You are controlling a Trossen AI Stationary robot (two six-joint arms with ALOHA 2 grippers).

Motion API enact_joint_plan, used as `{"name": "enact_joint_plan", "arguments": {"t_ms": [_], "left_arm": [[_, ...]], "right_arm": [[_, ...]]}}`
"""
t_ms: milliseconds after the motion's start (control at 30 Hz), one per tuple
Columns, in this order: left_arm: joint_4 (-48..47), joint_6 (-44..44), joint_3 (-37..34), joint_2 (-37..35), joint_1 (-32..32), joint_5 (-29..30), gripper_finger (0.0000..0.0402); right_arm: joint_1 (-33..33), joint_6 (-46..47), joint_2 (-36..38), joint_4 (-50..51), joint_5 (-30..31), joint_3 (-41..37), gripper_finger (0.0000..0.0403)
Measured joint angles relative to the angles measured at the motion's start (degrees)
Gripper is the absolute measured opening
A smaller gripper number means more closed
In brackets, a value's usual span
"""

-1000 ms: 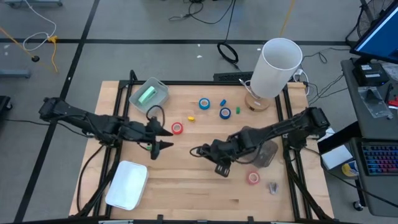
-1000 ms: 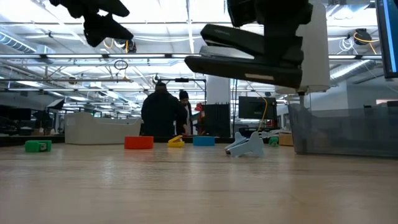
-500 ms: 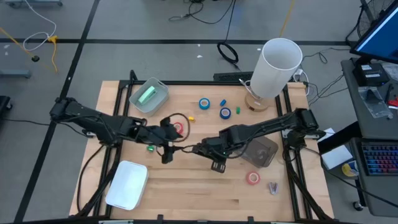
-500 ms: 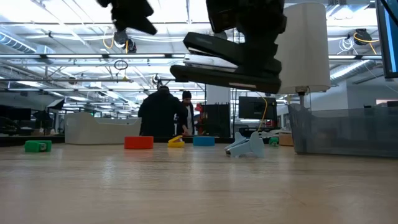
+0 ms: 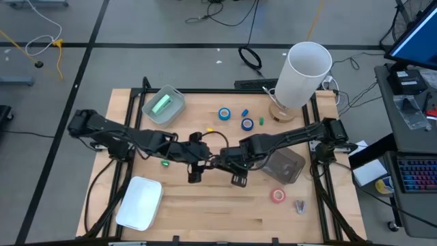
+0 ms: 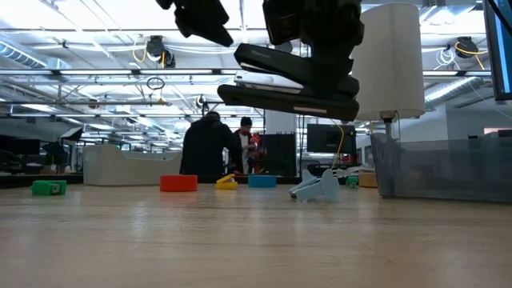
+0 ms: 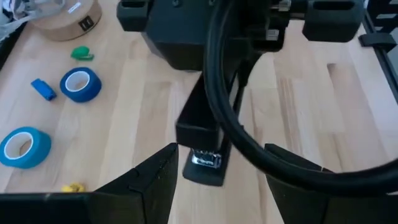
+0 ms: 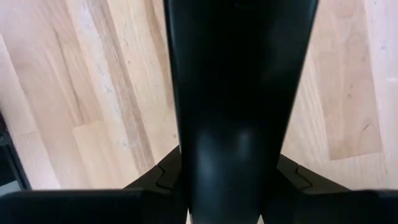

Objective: Pick and place Stapler, Stapler remover, tape
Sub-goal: Put the large black stapler into the gray bin

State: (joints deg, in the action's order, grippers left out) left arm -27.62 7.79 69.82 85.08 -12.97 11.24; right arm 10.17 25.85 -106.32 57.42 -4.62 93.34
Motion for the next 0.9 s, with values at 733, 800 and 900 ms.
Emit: {"name": "enact_joint_plan", "arguments": {"t_ms": [733,800,900], "left_arm": [[8.38,-1.15,0.11,5.70,4.62,-7.15,0.0234],[7.84,-1.37,0.11,5.68,4.93,-7.51,0.0234],[8.08,-1.79,0.11,5.66,5.42,-8.63,0.0234]], "right_arm": [[0.08,-2.76,-0.49,-2.95,-0.25,-0.20,0.0124],[0.15,-2.80,-0.57,-3.54,-1.06,-0.20,0.0124],[0.17,-2.99,-0.57,-3.65,-1.22,-0.20,0.0124]]}}
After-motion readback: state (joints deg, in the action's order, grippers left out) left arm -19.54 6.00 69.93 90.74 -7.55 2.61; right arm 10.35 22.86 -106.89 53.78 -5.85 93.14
